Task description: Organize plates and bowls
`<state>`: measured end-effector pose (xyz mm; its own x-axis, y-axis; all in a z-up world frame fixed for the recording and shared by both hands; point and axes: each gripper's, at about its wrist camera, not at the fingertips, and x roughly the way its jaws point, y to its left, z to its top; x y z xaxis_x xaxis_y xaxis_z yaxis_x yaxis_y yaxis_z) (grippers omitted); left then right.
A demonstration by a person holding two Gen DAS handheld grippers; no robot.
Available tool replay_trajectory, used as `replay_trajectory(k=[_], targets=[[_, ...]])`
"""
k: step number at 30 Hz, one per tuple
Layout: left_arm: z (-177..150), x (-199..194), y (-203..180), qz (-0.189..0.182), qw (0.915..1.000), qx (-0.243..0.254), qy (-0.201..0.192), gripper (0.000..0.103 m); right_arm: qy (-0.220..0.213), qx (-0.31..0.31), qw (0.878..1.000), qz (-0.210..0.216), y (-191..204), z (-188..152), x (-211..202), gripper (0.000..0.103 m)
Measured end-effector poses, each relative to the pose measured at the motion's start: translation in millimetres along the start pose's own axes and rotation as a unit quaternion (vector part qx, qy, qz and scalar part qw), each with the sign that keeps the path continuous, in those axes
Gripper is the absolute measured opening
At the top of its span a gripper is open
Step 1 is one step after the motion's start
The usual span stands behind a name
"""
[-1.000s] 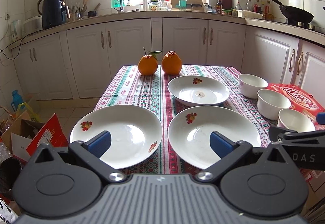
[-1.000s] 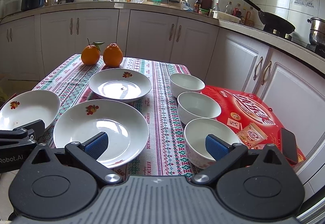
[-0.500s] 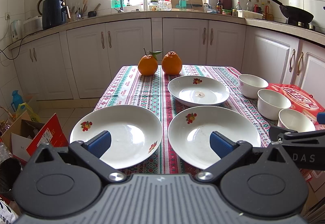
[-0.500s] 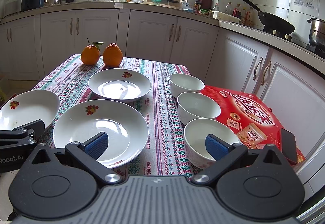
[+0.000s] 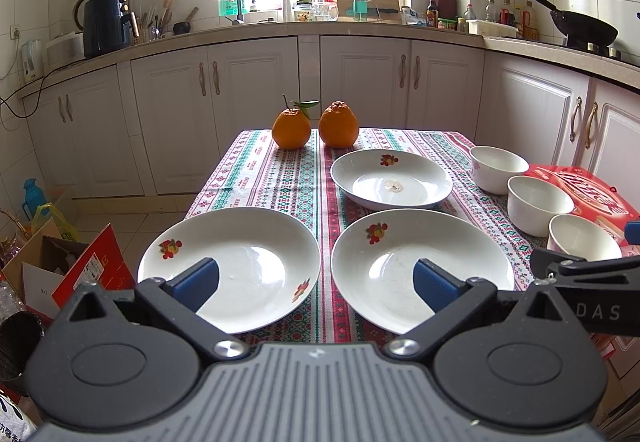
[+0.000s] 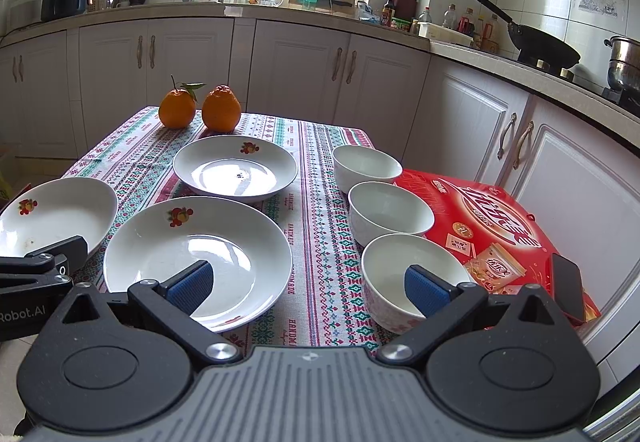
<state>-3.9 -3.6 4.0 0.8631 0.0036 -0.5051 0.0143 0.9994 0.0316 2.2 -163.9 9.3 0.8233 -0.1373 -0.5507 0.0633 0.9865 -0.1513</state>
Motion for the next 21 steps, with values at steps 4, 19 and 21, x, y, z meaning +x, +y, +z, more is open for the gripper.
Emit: replay_trajectory(k=[4,19,21], targets=[[0.1,0.0,-0.1,0.0,1.0,0.0,0.0,0.102,-0.001,0.0,1.0,-0.001,-1.0,0.4,-0.4,0.103],[4.5,2.0,7.0,0.001,1.0,-0.003,-0.001,0.102,-0.002,-0.009,1.0,0.008,4.3,7.2,4.3,0.103],[5.1,3.2,8.8,0.0,1.0,-0.003,-0.002,0.102,-0.002,-0.013,1.0,0.015,5.3,9.3,5.9,0.103]])
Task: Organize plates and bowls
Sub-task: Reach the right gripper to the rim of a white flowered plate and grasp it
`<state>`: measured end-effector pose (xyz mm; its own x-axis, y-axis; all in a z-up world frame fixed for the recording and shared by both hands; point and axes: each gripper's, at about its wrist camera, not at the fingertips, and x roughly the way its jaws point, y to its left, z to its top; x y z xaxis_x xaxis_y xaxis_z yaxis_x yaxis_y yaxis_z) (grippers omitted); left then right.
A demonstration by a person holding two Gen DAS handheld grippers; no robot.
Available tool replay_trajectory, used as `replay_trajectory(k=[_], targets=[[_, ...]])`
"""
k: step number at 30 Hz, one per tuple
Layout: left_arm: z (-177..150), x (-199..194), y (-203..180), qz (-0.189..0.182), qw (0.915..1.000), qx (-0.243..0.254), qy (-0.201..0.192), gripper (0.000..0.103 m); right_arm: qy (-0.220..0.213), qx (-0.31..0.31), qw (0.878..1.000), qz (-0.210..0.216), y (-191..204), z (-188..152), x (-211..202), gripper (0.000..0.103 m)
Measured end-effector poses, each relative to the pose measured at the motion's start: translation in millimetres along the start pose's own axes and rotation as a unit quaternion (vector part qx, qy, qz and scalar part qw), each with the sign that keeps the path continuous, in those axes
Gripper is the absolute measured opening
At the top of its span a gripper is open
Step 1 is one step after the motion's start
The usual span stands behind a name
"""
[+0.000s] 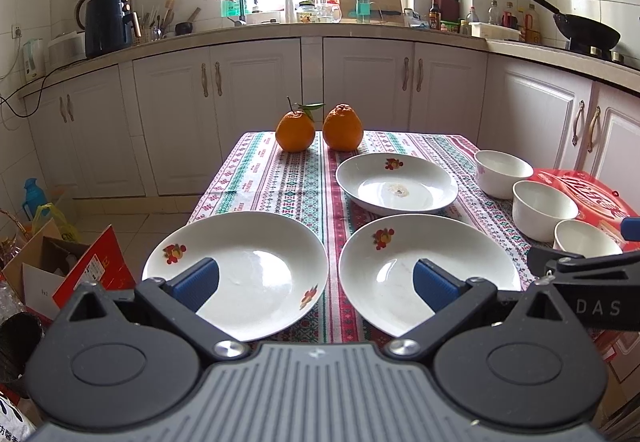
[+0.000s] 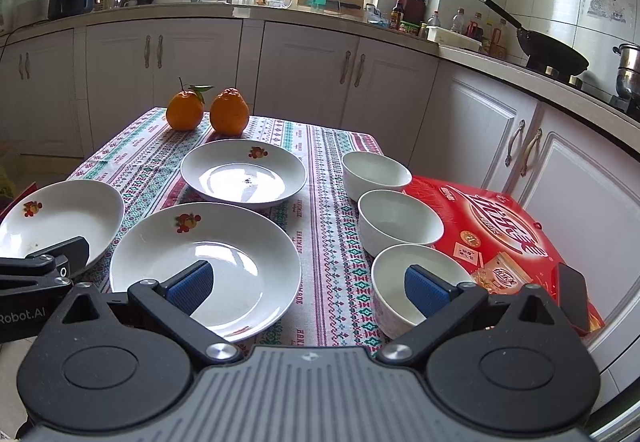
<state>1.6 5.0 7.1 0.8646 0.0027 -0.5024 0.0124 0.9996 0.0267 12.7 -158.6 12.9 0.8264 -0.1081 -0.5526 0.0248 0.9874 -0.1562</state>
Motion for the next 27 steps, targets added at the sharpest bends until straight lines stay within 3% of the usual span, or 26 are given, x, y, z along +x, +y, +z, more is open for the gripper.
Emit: replay_trajectory(k=[5,15,21,27], targets=[[2,4,13,0.0,1.0,0.002,-0.007,0.102,-0.009,-0.015,1.0,0.016,0,11,6,0.103],[-18,20,64,0.018,0.9989,0.035,0.023,0.102,-0.039,-0.018,0.993,0.113,-10,53,28,0.103],[-42,41,86,0.001,0.9967,0.026,0.077,0.102,-0.022,-0.041,0.984,0.17,8,64,48,0.103],[-50,62,92,-0.023,0.9949,0.033,0.093,0.102,0.004,-0.051,0.978,0.204,29,70,66,0.103]])
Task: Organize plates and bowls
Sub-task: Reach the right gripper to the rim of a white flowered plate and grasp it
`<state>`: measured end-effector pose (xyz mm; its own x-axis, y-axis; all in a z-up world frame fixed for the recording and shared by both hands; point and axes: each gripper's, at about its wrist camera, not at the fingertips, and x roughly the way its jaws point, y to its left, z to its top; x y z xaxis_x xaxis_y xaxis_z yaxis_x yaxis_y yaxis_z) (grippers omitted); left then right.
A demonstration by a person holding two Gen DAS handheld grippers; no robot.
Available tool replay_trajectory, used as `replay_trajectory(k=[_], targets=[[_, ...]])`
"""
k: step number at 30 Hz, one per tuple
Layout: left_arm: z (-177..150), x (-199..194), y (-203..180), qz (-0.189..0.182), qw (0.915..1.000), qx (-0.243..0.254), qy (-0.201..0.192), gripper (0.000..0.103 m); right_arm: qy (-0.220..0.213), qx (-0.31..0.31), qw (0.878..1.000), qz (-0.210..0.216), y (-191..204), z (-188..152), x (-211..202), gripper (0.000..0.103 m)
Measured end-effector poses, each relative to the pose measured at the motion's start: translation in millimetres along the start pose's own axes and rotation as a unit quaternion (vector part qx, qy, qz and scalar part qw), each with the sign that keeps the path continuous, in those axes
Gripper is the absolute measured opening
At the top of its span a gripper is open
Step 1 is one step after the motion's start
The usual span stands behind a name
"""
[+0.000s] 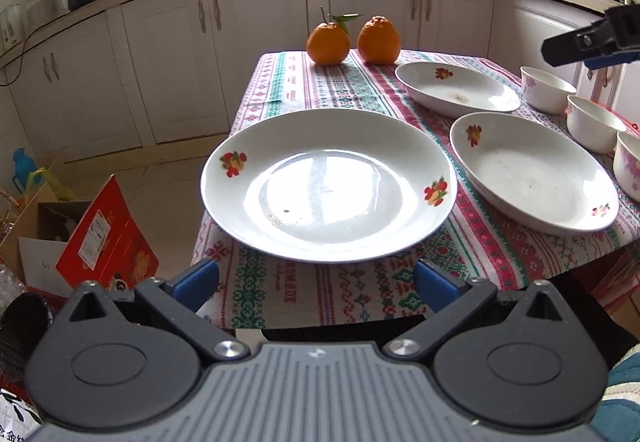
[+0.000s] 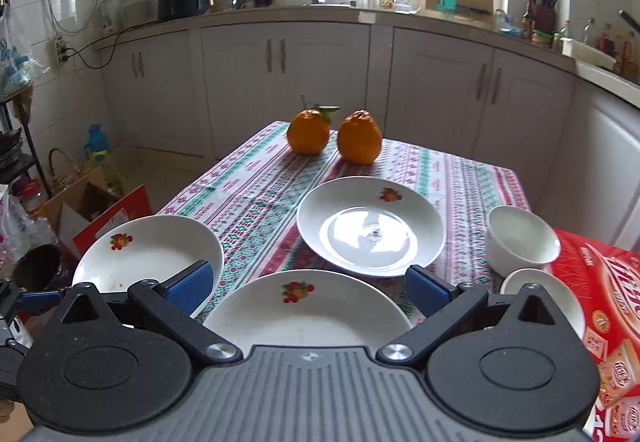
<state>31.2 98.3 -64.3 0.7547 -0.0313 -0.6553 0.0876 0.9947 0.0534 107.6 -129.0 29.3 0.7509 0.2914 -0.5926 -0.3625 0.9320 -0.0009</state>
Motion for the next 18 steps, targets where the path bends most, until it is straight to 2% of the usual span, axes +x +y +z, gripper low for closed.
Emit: replay_trajectory(k=[11,18], targets=[[3,22,15,-0.035,0.9994,-0.001,0.005,0.103,0.045,-0.03,0.998,0.028,11,10,45,0.103],[8,25,19,-0.051,0.9985,0.012,0.015,0.103,0.068,-0.04,0.993,0.09,23,24,71,0.103]])
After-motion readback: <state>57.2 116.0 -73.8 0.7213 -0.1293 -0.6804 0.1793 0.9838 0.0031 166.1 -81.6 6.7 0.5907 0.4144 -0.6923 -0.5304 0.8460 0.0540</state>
